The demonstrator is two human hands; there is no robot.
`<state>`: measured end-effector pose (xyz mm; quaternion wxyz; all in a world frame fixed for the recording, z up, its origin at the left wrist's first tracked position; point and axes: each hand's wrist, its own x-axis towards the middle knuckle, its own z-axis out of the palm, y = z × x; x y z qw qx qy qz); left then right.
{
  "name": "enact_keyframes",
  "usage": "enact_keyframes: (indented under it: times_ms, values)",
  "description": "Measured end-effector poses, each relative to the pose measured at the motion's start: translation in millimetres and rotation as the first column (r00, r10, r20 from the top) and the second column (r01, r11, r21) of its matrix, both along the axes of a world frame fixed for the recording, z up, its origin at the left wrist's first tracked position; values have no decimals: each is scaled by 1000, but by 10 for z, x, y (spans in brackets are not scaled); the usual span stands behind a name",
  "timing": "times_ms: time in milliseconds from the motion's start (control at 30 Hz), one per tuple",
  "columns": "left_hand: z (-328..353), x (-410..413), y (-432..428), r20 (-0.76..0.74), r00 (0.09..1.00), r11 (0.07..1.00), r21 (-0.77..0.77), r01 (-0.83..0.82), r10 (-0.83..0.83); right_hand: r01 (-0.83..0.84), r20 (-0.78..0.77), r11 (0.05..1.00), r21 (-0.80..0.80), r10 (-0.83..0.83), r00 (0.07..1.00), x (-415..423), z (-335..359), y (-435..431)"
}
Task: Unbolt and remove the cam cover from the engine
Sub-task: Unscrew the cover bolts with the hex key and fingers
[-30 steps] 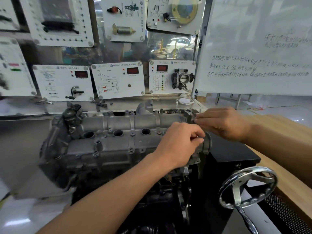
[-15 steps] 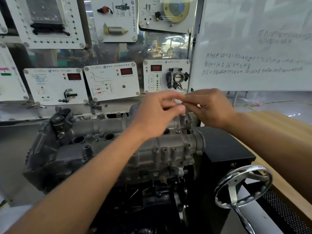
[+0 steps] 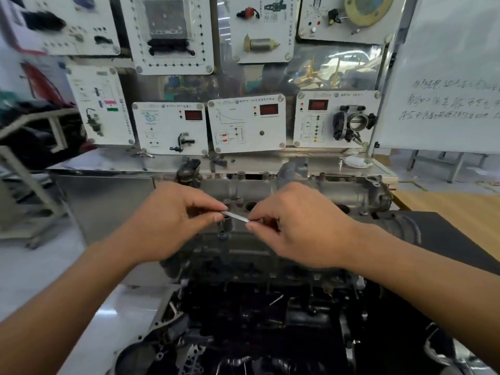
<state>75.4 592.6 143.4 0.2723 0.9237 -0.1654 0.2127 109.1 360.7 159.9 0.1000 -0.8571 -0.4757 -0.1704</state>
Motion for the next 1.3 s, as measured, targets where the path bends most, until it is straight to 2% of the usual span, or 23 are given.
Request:
enact_keyframes:
  times_ms: [200,433,700,933,1300]
  values:
    - [-105,52,19,27,997,997,13,77,-77,79,-97,996,43,-75,992,-128,-102,25]
    - [-256,83,25,117,992,998,-55,44,-37,138,-88,988,67,-132,987,-245,-144,133]
    - [-215,84,70,38,995,994,-55,99,-97,221,-150,970,100,-205,967,-415,-234,222]
    - [-190,71,56,68,989,992,13,128,-129,272,-178,961,53,-259,949,-560,-287,349]
    - [-279,74,123,61,991,992,-37,121,-119,303,-375,941,153,-228,898,-583,-214,486]
